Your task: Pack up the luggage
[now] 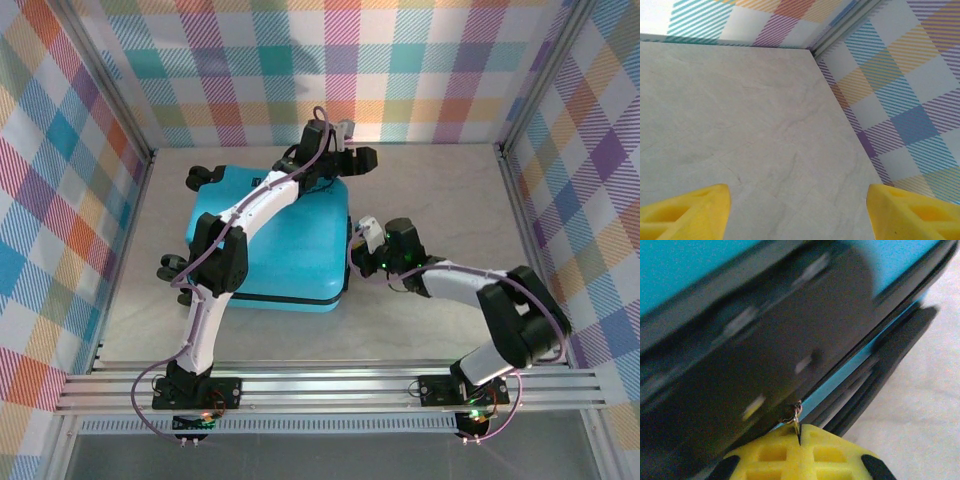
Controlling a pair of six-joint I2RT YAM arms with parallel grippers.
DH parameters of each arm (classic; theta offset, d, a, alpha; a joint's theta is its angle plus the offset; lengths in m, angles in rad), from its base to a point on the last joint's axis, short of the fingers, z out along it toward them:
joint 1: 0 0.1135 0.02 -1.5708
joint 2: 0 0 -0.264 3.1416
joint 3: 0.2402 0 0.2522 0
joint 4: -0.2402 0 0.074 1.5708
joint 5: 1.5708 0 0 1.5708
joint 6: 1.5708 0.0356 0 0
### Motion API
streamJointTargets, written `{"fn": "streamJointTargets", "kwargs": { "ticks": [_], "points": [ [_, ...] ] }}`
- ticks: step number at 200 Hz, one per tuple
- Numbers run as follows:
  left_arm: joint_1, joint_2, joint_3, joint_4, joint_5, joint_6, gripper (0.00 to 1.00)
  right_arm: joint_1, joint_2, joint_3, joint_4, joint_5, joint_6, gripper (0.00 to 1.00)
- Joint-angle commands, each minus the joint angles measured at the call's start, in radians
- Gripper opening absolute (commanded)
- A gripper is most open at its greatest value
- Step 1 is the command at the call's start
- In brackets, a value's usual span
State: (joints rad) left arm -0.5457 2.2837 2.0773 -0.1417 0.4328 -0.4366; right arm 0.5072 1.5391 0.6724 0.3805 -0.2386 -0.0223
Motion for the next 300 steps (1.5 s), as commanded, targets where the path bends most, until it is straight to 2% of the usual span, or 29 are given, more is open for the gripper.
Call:
{"fn": "streamJointTargets", "kwargs": {
  "ticks": [1, 39, 69, 94, 110, 133, 175, 209, 238, 263, 300],
  "points": [
    [-0.04, 0.014, -0.053, -0.161, 0.095, -0.073, 0.71, -0.075, 0.045, 0.112, 0.226, 0.107, 0.043, 0.0],
    [-0.04, 0.004, -0.049, -0.157, 0.115, -0.067, 0.71, -0.112, 0.167, 0.221, 0.242, 0.111, 0.069, 0.0],
    [-0.04, -0.001, -0.057, -0.146, 0.131, -0.07, 0.71, -0.167, 0.256, 0.307, 0.313, 0.144, 0.155, 0.0],
    [-0.04, -0.003, -0.055, -0.129, 0.138, -0.079, 0.72, -0.184, 0.32, 0.369, 0.333, 0.229, 0.222, 0.0],
    [-0.037, -0.017, -0.053, -0.111, 0.112, -0.077, 0.76, -0.187, 0.333, 0.36, 0.365, 0.255, 0.262, 0.0],
    [-0.021, -0.072, -0.057, -0.128, 0.039, -0.055, 0.8, -0.188, 0.313, 0.311, 0.404, 0.222, 0.266, 0.0],
    [0.026, -0.293, -0.209, -0.146, -0.181, -0.023, 0.84, -0.182, 0.214, 0.171, 0.432, 0.196, 0.266, 0.0],
    [0.053, -0.46, -0.328, -0.145, -0.361, 0.013, 0.88, -0.155, 0.117, 0.048, 0.454, 0.23, 0.26, 0.0],
    [0.061, -0.561, -0.392, -0.191, -0.429, 0.037, 0.89, -0.129, 0.071, -0.004, 0.442, 0.232, 0.249, 0.0],
    [0.062, -0.705, -0.565, -0.181, -0.504, 0.014, 0.89, -0.119, 0.048, -0.033, 0.44, 0.229, 0.249, 0.0],
    [0.046, -1.0, -0.801, -0.193, -0.502, -0.06, 0.87, -0.105, 0.032, -0.042, 0.411, 0.232, 0.222, 0.0]
  ]
}}
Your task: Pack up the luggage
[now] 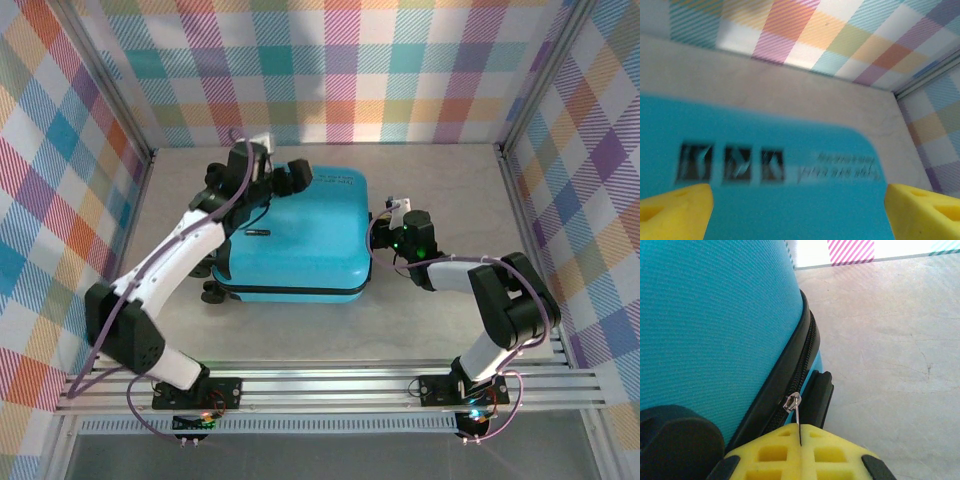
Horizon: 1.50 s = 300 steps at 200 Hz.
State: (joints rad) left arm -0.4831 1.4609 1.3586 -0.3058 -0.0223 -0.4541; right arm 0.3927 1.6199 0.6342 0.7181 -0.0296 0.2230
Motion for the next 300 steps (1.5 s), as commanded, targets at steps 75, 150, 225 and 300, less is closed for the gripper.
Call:
{"fn": "streamJointTargets", "kwargs": {
  "ticks": [75, 150, 225, 300],
  "points": [
    [-0.117, -0.631, -0.344, -0.335, -0.252, -0.254, 0.85, 0.009, -0.068, 0.015, 0.026, 0.016, -0.049, 0.0],
    [-0.123, -0.714, -0.455, -0.469, -0.342, -0.428, 0.93, 0.009, -0.126, -0.019, -0.012, 0.013, -0.062, 0.0],
    [-0.113, -0.634, -0.446, -0.489, -0.455, -0.428, 1.0, 0.027, -0.195, -0.076, -0.016, 0.016, -0.056, 0.0],
    [0.127, -0.394, -0.315, -0.269, -0.324, -0.18, 1.0, 0.121, -0.325, -0.187, -0.031, 0.037, -0.042, 0.0]
  ]
}}
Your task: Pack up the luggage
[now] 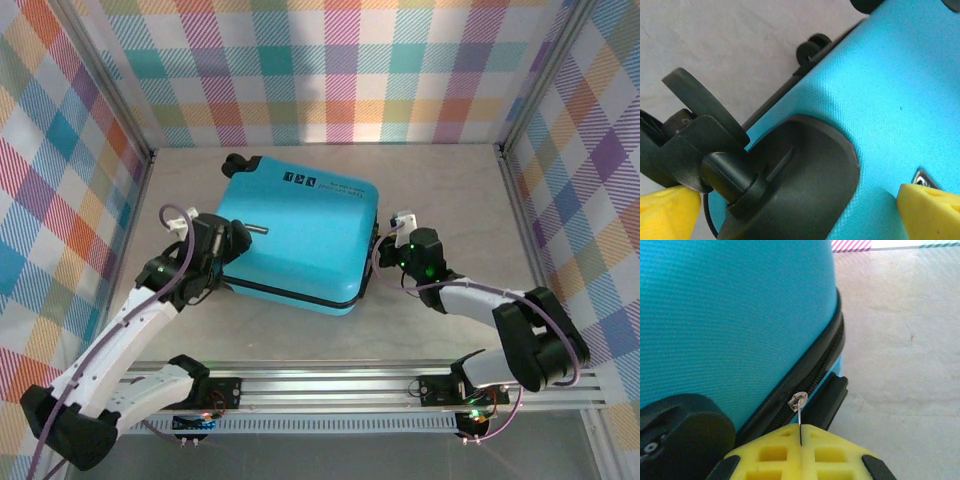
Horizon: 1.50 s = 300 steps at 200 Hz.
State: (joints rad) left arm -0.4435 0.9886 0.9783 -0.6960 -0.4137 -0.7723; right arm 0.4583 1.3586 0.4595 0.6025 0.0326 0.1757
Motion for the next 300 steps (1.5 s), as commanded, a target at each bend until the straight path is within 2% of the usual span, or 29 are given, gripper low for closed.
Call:
{"fn": "streamJointTargets", "kwargs": {
  "ticks": [1, 59, 81, 101, 128, 145, 161, 184, 211, 257, 300],
  "points": [
    [0.093, 0.082, 0.066, 0.126, 0.075, 0.143, 1.0, 0.057, -0.064, -0.013, 0.084, -0.025, 0.005, 0.0],
    [0.355, 0.411, 0.185, 0.343, 0.397, 0.268, 1.0, 0.233, -0.13, -0.069, 0.073, 0.075, 0.011, 0.0],
    [0.42, 0.578, 0.316, 0.393, 0.542, 0.326, 1.0, 0.307, -0.135, -0.067, 0.062, 0.108, 0.011, 0.0],
    [0.445, 0.733, 0.501, 0.364, 0.629, 0.386, 1.0, 0.362, -0.124, -0.064, 0.063, 0.134, 0.019, 0.0],
    [0.445, 0.858, 0.745, 0.218, 0.593, 0.464, 0.98, 0.403, -0.082, -0.055, 0.086, 0.144, 0.037, 0.0],
    [0.445, 0.852, 0.84, 0.133, 0.501, 0.481, 0.98, 0.417, -0.055, -0.047, 0.096, 0.148, 0.041, 0.0],
    [0.442, 0.798, 0.862, 0.106, 0.435, 0.464, 0.99, 0.424, -0.036, -0.04, 0.103, 0.148, 0.039, 0.0],
    [0.384, 0.708, 0.843, 0.118, 0.37, 0.444, 0.99, 0.43, -0.018, -0.035, 0.11, 0.151, 0.034, 0.0],
    [0.226, 0.67, 0.859, 0.138, 0.369, 0.454, 0.99, 0.436, -0.013, -0.034, 0.117, 0.16, 0.034, 0.0],
    [-0.031, 0.768, 0.895, 0.348, 0.549, 0.402, 1.0, 0.457, -0.018, -0.035, 0.109, 0.185, 0.024, 0.0],
    [-0.165, 1.023, 1.106, 0.468, 0.714, 0.348, 1.0, 0.47, -0.02, -0.035, 0.099, 0.201, 0.021, 0.0]
  ]
}}
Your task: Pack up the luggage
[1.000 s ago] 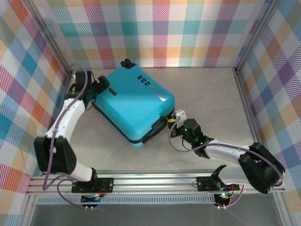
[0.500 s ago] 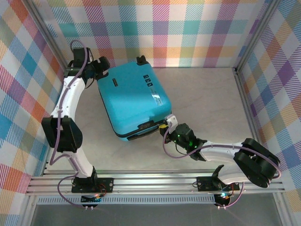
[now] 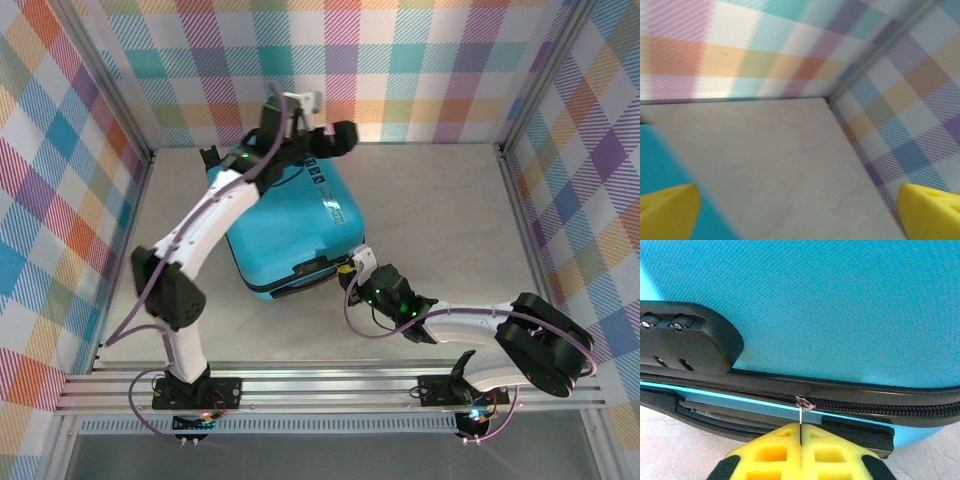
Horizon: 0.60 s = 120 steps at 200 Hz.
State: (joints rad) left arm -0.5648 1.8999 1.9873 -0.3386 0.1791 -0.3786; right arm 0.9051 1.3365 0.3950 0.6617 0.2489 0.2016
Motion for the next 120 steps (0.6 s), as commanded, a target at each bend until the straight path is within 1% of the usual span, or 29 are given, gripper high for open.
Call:
{"fn": "streamJointTargets", "kwargs": {
  "ticks": [1, 17, 33, 53, 97, 120],
  "points": [
    [-0.046, 0.117, 0.101, 0.114, 0.124, -0.05, 1.0, 0.023, 0.002, 0.03, 0.04, -0.015, -0.005, 0.0],
    [-0.062, 0.205, 0.158, 0.168, 0.194, -0.097, 1.0, 0.025, 0.0, 0.028, 0.035, -0.008, -0.007, 0.0],
    [-0.071, 0.291, 0.231, 0.188, 0.24, -0.15, 1.0, 0.026, -0.003, 0.023, 0.035, -0.004, -0.007, 0.0],
    [-0.078, 0.371, 0.279, 0.207, 0.262, -0.205, 0.99, 0.025, -0.007, 0.018, 0.036, 0.006, -0.011, 0.0],
    [-0.093, 0.462, 0.33, 0.206, 0.254, -0.237, 0.99, 0.025, -0.008, 0.011, 0.045, 0.019, -0.021, 0.0],
    [-0.099, 0.504, 0.373, 0.159, 0.225, -0.232, 0.99, 0.014, -0.013, 0.012, 0.042, 0.024, -0.032, 0.0]
  ]
}}
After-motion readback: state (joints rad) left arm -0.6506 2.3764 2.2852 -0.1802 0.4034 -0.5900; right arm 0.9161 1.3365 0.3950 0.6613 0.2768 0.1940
